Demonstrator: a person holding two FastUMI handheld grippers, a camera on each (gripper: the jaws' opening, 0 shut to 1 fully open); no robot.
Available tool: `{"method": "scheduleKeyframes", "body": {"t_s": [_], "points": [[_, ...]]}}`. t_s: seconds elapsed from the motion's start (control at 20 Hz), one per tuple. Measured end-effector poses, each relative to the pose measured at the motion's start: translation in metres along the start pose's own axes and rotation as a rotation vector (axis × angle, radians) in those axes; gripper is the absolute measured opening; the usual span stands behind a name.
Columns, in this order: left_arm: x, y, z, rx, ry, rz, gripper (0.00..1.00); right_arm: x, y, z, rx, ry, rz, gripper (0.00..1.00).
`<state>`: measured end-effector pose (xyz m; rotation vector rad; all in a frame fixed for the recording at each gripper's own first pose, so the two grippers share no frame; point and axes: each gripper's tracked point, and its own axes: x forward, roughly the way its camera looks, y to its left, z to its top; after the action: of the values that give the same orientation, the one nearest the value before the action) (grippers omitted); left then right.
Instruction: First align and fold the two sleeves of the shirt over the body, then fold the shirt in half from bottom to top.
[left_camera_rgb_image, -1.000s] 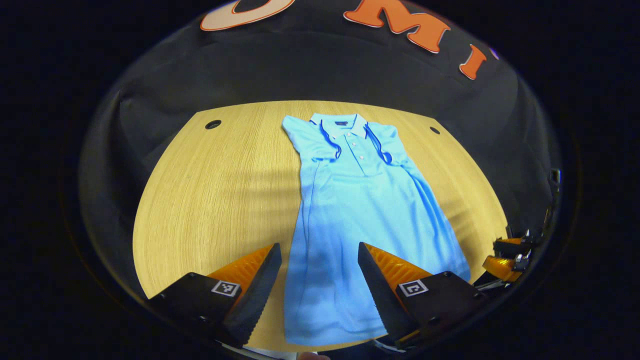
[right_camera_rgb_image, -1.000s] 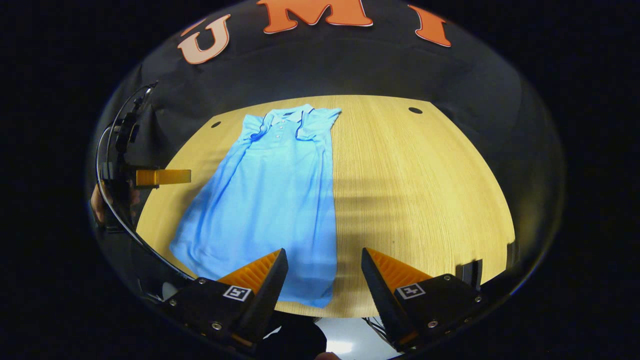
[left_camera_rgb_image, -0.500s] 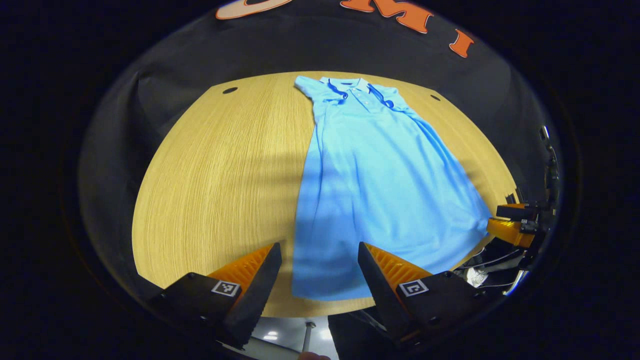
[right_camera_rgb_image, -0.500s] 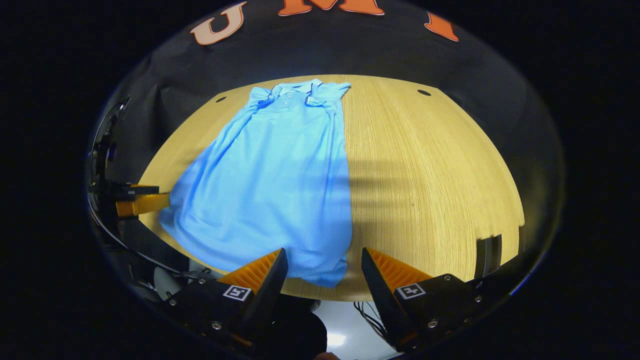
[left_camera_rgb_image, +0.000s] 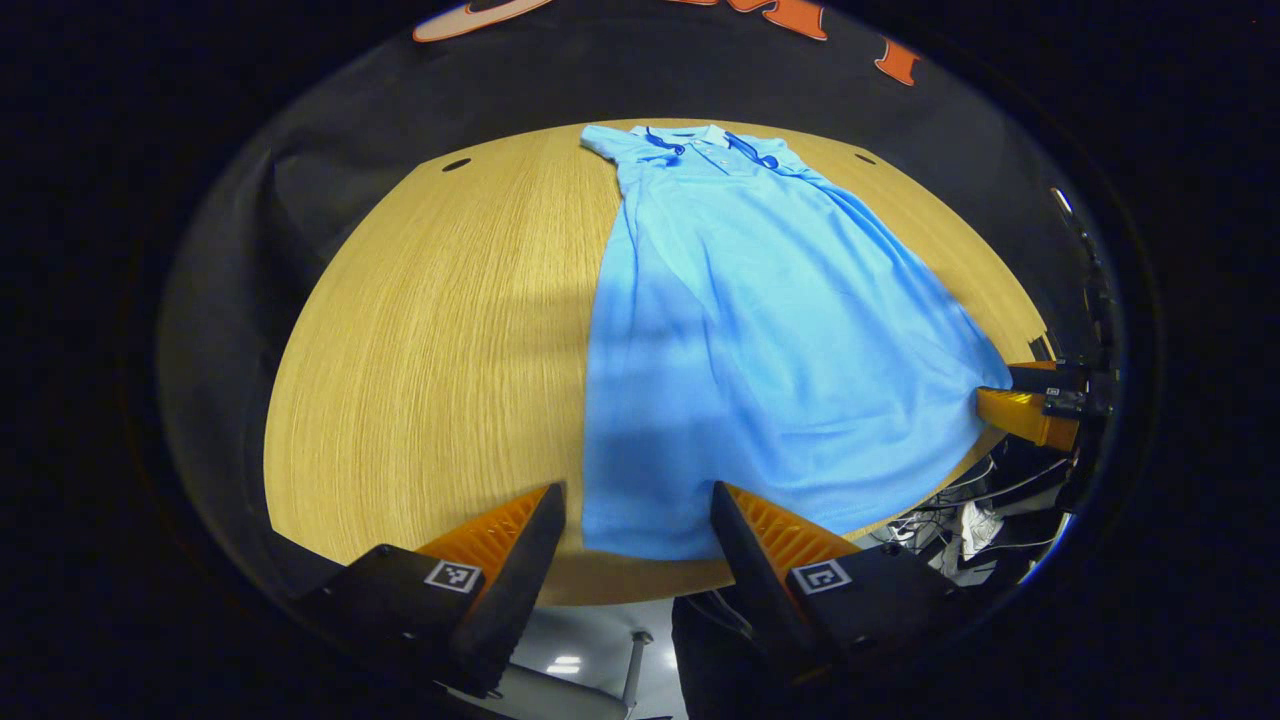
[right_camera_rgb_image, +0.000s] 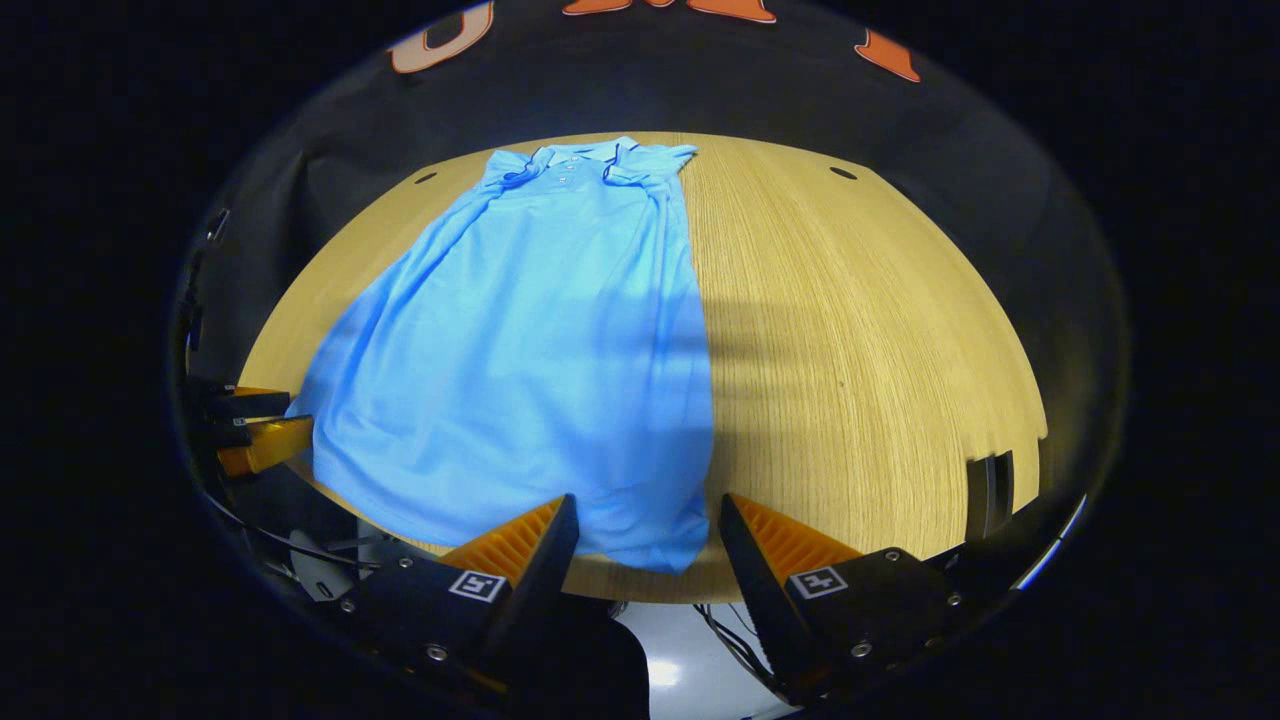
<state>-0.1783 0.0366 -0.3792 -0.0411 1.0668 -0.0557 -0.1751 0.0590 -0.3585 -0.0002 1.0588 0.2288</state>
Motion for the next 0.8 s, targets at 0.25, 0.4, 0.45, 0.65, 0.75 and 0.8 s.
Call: {"method": "scheduleKeyframes", "body": {"t_s": [0.25,0.4,0.45,0.65,0.75,0.8], "points": [[-0.004,-0.020,0.000,0.015,-0.016,-0.013,0.13,0.004,0.005,0.006,0.036,0.015,0.035,0.22],[-0.002,-0.031,0.006,0.014,-0.009,-0.069,0.10,0.003,0.020,0.008,0.187,0.065,0.147,0.07],[-0.005,-0.028,0.013,0.014,-0.026,-0.065,0.10,0.002,0.021,0.011,0.239,0.065,0.176,0.06],[-0.015,-0.021,0.054,0.013,-0.103,-0.057,0.10,-0.004,0.022,0.042,0.315,0.010,0.220,0.05],[-0.022,-0.019,0.080,0.004,-0.150,-0.059,0.10,-0.009,0.025,0.069,0.333,-0.048,0.247,0.05],[-0.025,-0.018,0.095,-0.003,-0.170,-0.061,0.10,-0.012,0.022,0.082,0.326,-0.081,0.245,0.05]]}}
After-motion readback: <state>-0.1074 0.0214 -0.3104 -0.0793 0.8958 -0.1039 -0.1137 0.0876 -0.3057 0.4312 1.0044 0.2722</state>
